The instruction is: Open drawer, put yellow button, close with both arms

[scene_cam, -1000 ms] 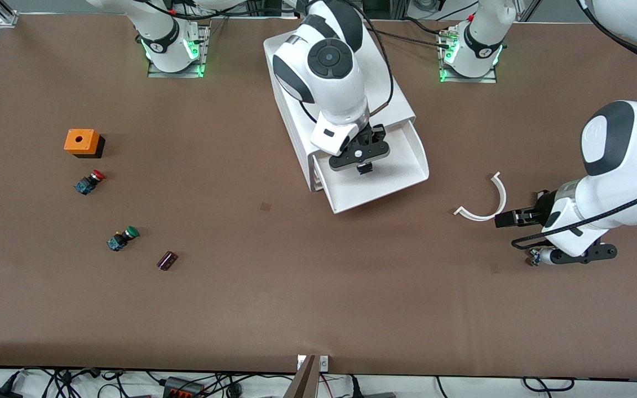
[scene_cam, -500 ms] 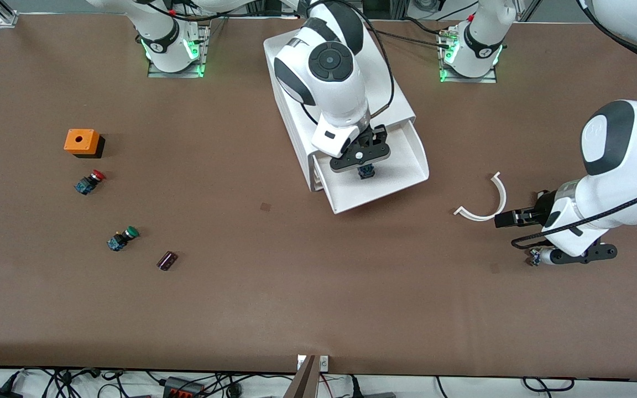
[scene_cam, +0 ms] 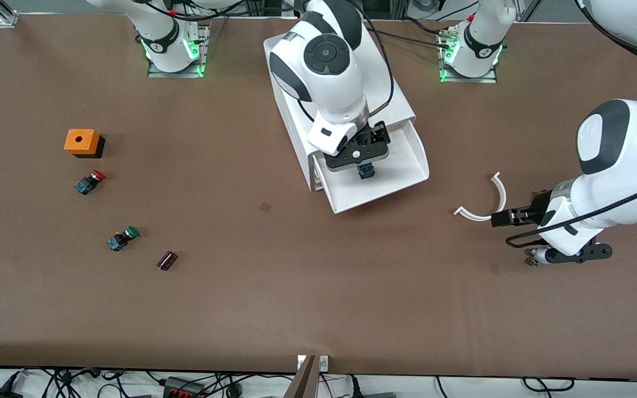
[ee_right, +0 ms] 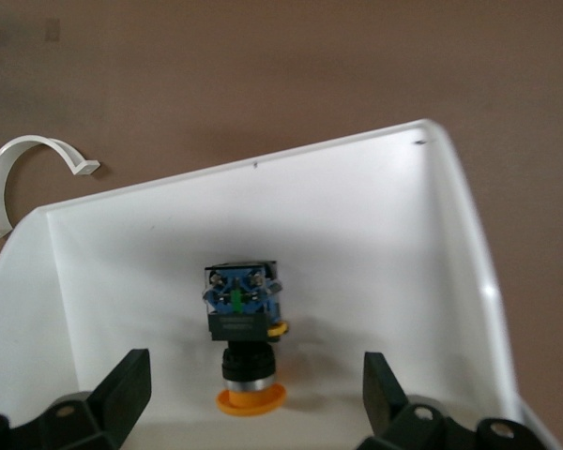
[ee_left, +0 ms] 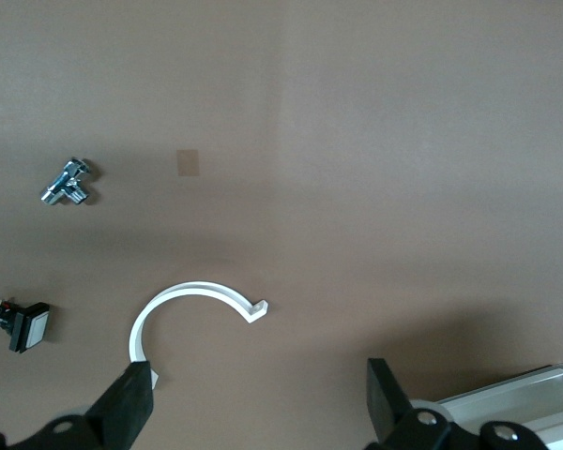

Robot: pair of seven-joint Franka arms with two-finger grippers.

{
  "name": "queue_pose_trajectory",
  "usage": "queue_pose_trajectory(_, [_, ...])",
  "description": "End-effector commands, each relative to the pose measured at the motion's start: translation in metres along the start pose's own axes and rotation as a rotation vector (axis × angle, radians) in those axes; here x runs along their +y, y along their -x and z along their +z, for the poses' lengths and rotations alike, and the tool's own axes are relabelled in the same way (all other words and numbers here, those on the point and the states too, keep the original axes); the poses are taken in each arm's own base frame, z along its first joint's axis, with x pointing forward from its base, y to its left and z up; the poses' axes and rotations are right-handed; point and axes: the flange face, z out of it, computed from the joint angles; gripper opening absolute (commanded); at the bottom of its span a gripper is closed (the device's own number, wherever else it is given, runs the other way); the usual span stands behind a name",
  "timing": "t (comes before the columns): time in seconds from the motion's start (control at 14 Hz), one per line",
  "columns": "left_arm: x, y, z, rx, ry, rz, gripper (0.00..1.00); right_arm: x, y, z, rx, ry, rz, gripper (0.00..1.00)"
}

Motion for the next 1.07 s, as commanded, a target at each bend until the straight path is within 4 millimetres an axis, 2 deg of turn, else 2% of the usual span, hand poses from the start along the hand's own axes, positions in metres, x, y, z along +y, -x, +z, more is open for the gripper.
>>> queue_pose_trajectory(0.0, [0.020,-0.002,-0.007,0.038,0.022,0.007,1.00,0.044,-0.029,-0.052,0.014,0.013,0.076,1.00])
queue_pose_trajectory(0.14, [0.042,-0.001,-0.003,0.064,0.028,-0.029,1.00,0.084,-0.047,-0.074,0.009,0.030,0.127,1.00])
queue_pose_trajectory(0.21, [0.060,-0.001,0.005,0.070,0.030,-0.076,1.00,0.103,-0.054,-0.087,0.007,0.034,0.155,1.00])
queue_pose_trajectory(0.36, [0.103,0.010,0.019,0.075,0.030,-0.144,1.00,0.150,-0.070,-0.101,-0.008,0.065,0.159,1.00])
queue_pose_trajectory(0.5, [0.141,0.021,0.038,0.062,0.022,-0.199,1.00,0.204,-0.081,-0.105,-0.077,0.118,0.151,1.00])
queue_pose_trajectory(0.64, [0.180,0.035,0.054,0.067,0.025,-0.209,1.00,0.269,-0.093,-0.118,-0.124,0.152,0.166,1.00])
queue_pose_trajectory(0.79, [0.199,0.040,0.072,0.064,0.024,-0.208,1.00,0.335,-0.102,-0.126,-0.158,0.177,0.176,1.00])
queue_pose_trajectory(0.93, [0.215,0.047,0.091,0.042,0.010,-0.184,1.00,0.380,-0.106,-0.141,-0.151,0.175,0.232,1.00])
queue_pose_trajectory(1.0, [0.224,0.054,0.100,0.029,0.001,-0.170,1.00,0.395,-0.108,-0.144,-0.151,0.175,0.254,1.00])
